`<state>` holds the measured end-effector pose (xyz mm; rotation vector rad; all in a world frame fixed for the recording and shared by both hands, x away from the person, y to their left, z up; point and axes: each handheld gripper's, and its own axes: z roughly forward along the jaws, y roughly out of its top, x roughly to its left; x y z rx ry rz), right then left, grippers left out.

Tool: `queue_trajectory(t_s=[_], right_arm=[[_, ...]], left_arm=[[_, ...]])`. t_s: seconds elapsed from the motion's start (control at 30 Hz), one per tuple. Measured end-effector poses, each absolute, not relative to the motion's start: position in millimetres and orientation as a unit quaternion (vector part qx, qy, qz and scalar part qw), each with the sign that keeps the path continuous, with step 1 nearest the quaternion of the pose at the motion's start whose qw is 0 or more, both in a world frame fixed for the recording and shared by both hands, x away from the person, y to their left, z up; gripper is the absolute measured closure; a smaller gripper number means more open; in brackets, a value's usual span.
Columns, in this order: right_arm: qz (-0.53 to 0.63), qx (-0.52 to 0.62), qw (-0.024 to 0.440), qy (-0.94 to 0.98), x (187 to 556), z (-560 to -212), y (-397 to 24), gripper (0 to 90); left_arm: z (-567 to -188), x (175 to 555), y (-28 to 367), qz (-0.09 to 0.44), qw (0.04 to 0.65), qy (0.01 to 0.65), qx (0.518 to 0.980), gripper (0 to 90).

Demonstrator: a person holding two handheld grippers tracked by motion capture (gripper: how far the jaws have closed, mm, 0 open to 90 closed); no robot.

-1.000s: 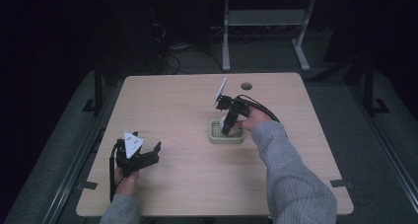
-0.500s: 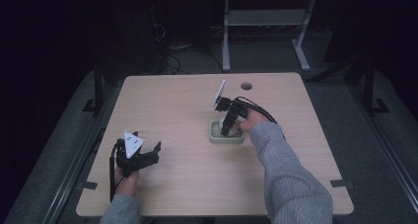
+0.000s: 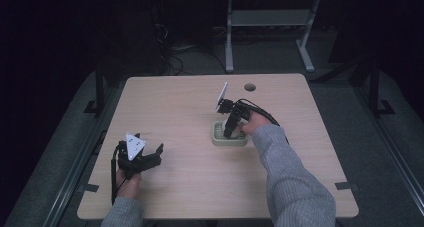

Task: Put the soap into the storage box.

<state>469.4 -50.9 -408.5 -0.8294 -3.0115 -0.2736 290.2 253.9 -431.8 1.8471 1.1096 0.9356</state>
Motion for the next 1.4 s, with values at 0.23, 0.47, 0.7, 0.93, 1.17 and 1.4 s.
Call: queue_trajectory(t_s=[0.23, 0.47, 0.7, 0.93, 1.17, 1.4], right_arm=[[-0.084, -0.266, 0.003, -0.96, 469.0, -410.7, -50.1, 23.5], [-0.081, -0.268, 0.002, -0.96, 468.6, -411.5, -50.6, 23.4], [-0.08, -0.268, 0.004, -0.96, 468.4, -411.9, -50.0, 23.4], [-0.079, -0.269, 0.005, -0.96, 468.5, -413.1, -48.1, 23.3], [-0.085, -0.273, 0.001, -0.958, 468.6, -406.3, -49.6, 21.8], [-0.091, -0.282, 0.002, -0.955, 466.4, -400.2, -54.2, 19.3]], left_arm=[[-431.8, 290.2, 253.8, 0.368, 0.385, 0.435, 0.726, 14.8], [-431.9, 290.2, 253.9, 0.368, 0.385, 0.436, 0.726, 14.8], [-431.8, 290.2, 253.9, 0.368, 0.386, 0.436, 0.725, 14.8], [-431.7, 290.3, 254.5, 0.368, 0.386, 0.436, 0.725, 14.8], [-431.9, 290.3, 254.1, 0.368, 0.387, 0.436, 0.724, 14.8], [-431.6, 289.8, 253.5, 0.366, 0.388, 0.436, 0.725, 14.8]])
